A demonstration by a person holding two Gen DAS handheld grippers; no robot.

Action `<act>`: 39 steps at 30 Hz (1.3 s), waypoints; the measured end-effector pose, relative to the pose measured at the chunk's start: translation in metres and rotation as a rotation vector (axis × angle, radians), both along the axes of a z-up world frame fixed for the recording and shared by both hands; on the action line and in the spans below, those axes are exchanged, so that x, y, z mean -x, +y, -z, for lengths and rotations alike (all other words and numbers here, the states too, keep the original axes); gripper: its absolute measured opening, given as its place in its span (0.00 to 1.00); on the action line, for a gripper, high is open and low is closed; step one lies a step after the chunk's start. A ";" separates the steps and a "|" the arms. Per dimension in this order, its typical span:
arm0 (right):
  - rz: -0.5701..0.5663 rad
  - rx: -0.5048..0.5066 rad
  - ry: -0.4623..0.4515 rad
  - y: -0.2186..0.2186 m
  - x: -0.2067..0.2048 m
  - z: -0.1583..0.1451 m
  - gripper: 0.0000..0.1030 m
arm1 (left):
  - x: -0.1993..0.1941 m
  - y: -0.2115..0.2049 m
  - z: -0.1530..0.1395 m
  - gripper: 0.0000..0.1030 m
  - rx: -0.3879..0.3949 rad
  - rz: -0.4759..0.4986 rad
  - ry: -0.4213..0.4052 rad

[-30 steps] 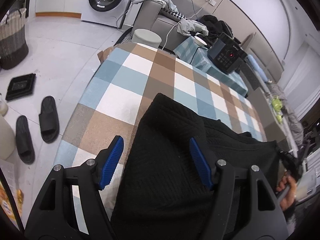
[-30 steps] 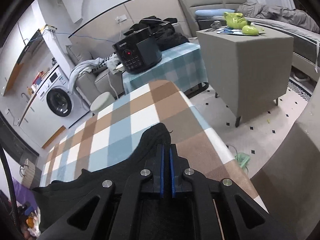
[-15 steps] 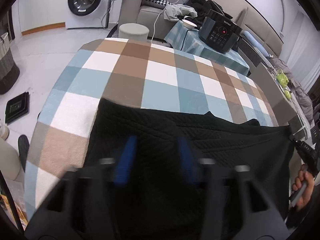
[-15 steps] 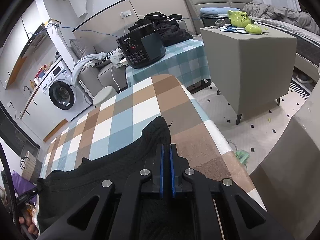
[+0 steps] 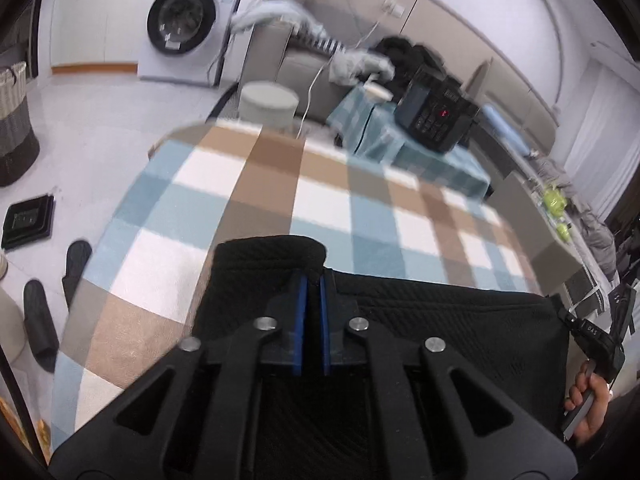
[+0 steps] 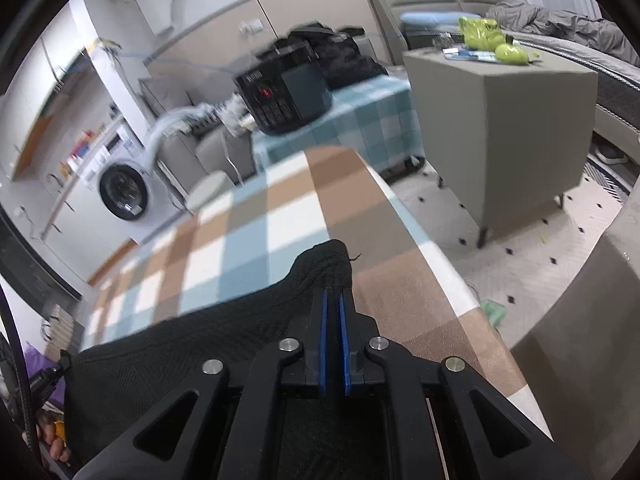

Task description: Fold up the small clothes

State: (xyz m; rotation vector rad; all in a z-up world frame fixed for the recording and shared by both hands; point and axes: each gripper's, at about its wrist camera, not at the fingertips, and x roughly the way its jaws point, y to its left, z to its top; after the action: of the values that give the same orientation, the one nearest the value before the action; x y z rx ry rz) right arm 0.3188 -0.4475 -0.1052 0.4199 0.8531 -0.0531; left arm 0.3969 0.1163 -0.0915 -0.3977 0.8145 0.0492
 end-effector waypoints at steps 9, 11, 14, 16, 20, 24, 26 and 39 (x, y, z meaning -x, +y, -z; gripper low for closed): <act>-0.021 -0.054 0.021 -0.013 0.037 -0.014 0.40 | 0.035 0.026 0.006 0.54 0.033 -0.081 0.066; -0.037 -0.069 0.011 -0.018 0.056 -0.022 0.42 | 0.055 0.032 0.000 0.54 0.027 -0.092 0.055; -0.072 -0.089 0.013 -0.024 0.093 -0.031 0.46 | 0.094 0.042 -0.013 0.56 0.023 -0.119 0.041; -0.101 -0.088 0.018 -0.025 0.116 -0.035 0.50 | 0.123 0.046 -0.021 0.62 0.021 -0.136 0.031; -0.152 -0.098 0.023 -0.027 0.170 -0.036 0.52 | 0.186 0.045 -0.032 0.70 -0.008 -0.141 0.016; -0.163 -0.139 0.037 -0.030 0.226 -0.021 0.52 | 0.238 0.034 -0.026 0.74 -0.036 -0.144 0.021; -0.172 -0.171 0.059 -0.027 0.249 -0.010 0.52 | 0.261 0.027 -0.016 0.74 -0.043 -0.143 0.041; -0.248 -0.088 0.056 0.001 0.255 0.012 0.20 | 0.324 -0.005 0.035 0.74 0.005 -0.155 0.134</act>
State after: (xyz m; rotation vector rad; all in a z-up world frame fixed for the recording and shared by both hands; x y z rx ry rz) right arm 0.0641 -0.4464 -0.1172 0.3938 0.9593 0.2029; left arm 0.0732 0.1114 -0.1262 -0.4650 0.9149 0.2197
